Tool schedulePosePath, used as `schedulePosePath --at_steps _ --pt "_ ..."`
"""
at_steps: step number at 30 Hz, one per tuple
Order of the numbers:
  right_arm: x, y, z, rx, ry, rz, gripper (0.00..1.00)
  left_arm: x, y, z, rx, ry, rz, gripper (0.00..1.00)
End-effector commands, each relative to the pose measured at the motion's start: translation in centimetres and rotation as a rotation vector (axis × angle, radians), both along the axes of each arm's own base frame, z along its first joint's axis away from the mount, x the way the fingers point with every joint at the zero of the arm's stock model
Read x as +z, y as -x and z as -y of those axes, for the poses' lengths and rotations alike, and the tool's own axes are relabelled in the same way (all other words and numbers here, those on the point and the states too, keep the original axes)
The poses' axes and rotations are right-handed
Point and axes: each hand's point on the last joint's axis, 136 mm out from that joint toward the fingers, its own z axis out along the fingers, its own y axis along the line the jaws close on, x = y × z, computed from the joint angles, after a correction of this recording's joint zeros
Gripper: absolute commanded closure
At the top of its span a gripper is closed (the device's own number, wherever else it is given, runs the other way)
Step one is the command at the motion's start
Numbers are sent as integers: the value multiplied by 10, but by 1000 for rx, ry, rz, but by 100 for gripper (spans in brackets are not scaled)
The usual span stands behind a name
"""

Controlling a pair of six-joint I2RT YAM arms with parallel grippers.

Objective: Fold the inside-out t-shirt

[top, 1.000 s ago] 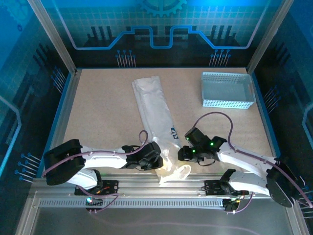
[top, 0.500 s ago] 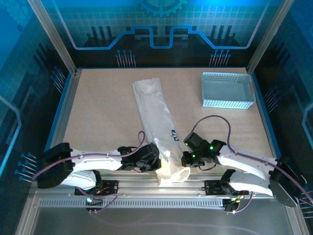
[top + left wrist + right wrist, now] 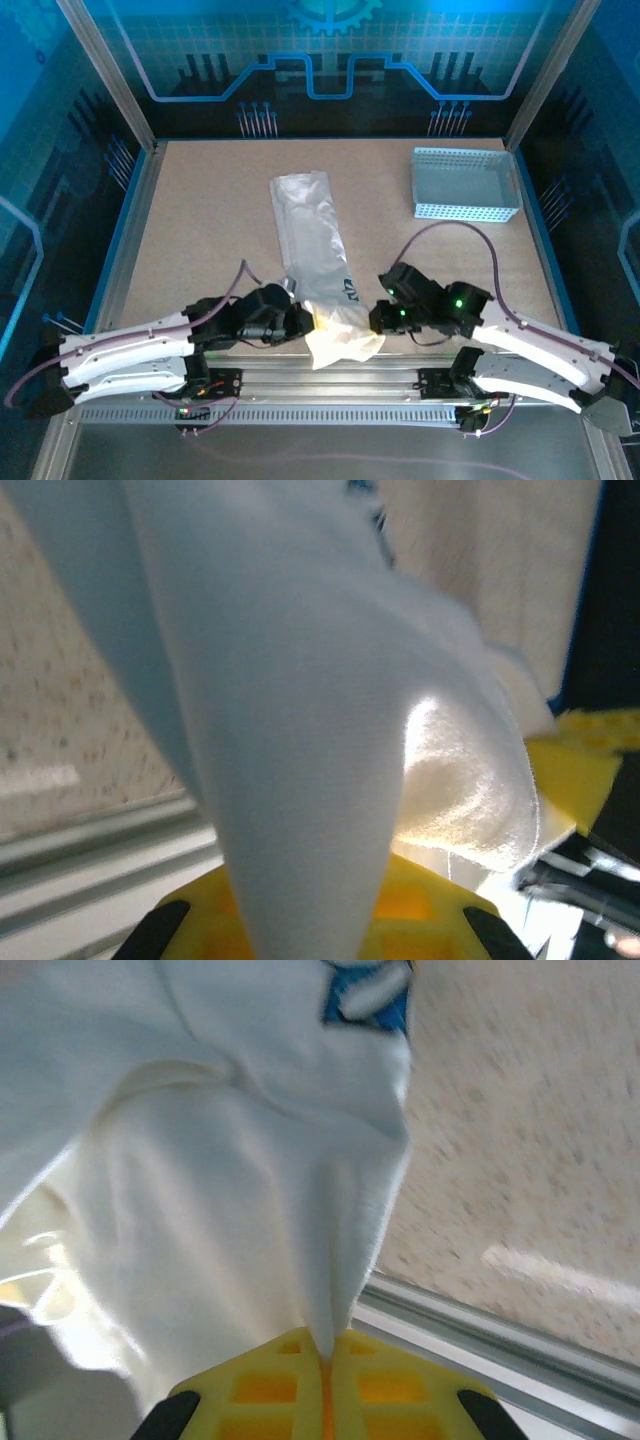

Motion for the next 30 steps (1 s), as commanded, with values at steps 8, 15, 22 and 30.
schedulePosePath --at_steps 8,15,22,30 --pt "117 -132 -54 47 -72 308 100 78 -128 -41 243 76 111 100" --pt "140 -210 -75 54 -80 360 100 110 -210 -59 324 160 142 100" --pt "130 -282 -95 65 -57 360 100 101 -273 -84 408 143 114 100" --pt "97 -341 -106 83 22 342 100 47 -330 -95 432 150 26 100"
